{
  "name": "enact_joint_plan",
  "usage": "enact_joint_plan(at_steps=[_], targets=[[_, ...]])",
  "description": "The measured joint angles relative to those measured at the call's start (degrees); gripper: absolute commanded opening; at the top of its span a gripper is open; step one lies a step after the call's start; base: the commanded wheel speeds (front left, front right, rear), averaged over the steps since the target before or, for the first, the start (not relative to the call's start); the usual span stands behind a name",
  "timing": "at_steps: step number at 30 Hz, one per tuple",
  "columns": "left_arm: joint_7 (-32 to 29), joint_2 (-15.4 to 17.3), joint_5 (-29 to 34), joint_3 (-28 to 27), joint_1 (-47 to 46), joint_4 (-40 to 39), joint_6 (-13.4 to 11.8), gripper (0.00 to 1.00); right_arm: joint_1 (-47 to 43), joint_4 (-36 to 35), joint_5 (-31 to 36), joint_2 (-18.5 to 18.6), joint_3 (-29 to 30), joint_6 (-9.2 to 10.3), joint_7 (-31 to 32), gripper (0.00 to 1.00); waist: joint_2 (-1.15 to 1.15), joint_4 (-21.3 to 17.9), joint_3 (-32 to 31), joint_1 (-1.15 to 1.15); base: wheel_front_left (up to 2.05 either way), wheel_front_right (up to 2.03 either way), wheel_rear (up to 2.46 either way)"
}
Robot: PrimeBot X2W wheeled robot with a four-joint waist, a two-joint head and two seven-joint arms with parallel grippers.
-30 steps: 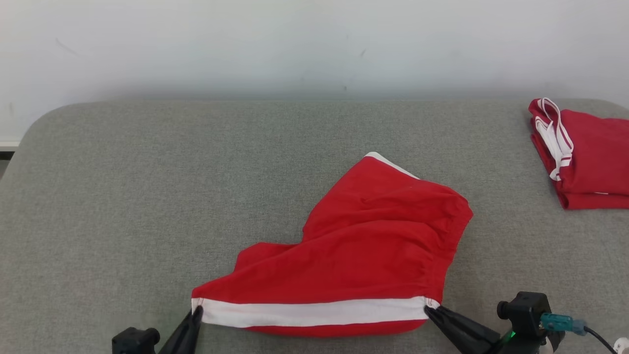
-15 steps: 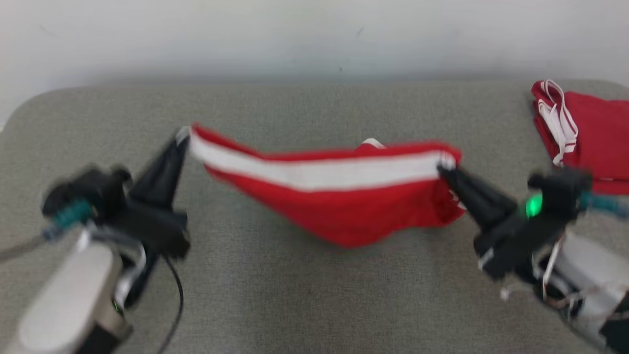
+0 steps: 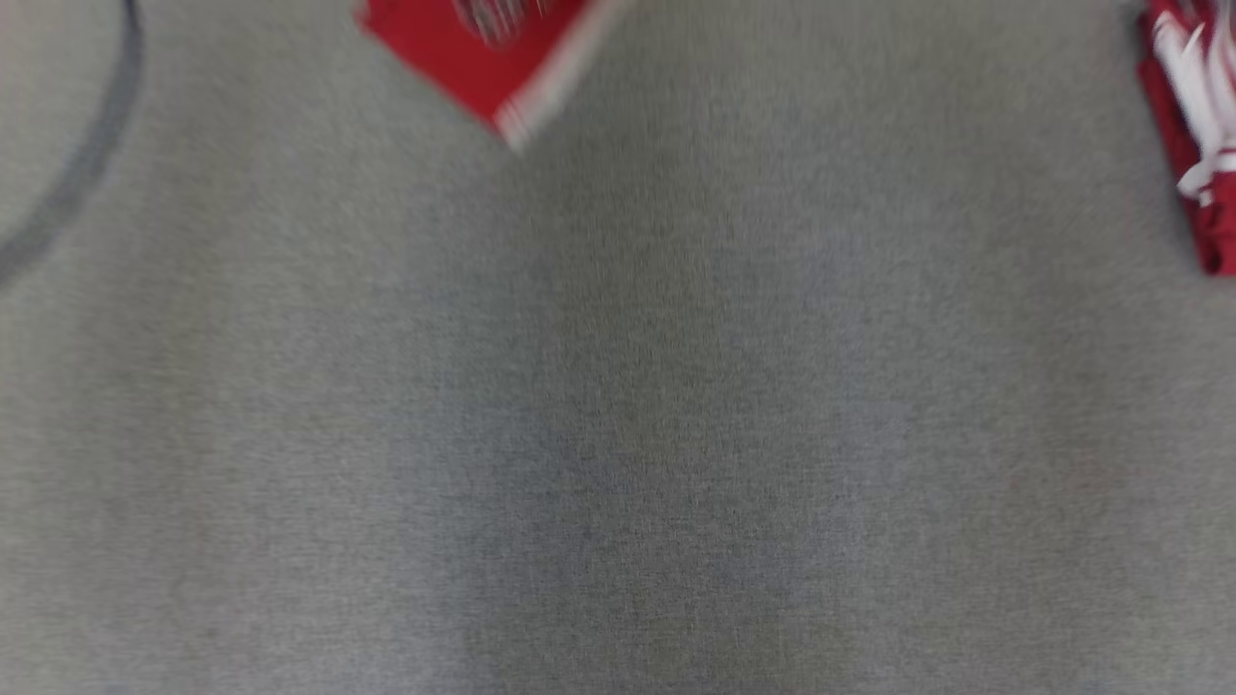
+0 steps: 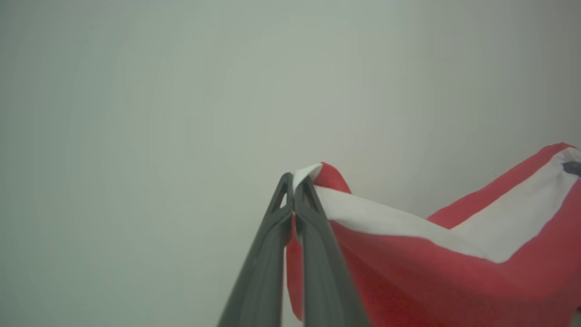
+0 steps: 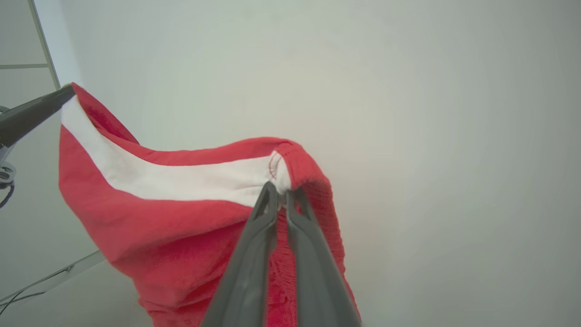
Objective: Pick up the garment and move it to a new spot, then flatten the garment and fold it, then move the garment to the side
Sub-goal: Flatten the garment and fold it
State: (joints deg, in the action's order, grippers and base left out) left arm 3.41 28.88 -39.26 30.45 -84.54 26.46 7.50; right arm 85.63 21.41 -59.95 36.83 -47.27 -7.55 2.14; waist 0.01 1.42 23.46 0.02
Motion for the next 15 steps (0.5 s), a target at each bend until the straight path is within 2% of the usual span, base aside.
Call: enact_joint_plan(at_steps=[7, 12, 15], targets=[[2.11, -0.82, -0.22, 1.25, -18.51, 7.46, 0.00, 0.00, 16.70, 7.35, 0.26, -2.30, -1.66, 0.00, 1.37, 0.00, 0.00, -0.71, 8.29, 0.00, 0.00, 0.00, 0.00], [4.25, -2.01, -0.30, 5.13, -23.92, 11.45, 0.00, 0.00, 22.72, 10.71, 0.45, -2.92, -4.35, 0.00, 0.52, 0.00, 0.00, -0.91, 13.10, 0.00, 0.00, 0.00, 0.00], [5.80, -2.49, -2.43, 7.04, -24.74, 13.18, 0.00, 0.00, 23.80, 11.65, -0.56, -2.98, -6.38, 0.00, -0.20, 0.00, 0.01, -0.79, 15.35, 0.00, 0.00, 0.00, 0.00]])
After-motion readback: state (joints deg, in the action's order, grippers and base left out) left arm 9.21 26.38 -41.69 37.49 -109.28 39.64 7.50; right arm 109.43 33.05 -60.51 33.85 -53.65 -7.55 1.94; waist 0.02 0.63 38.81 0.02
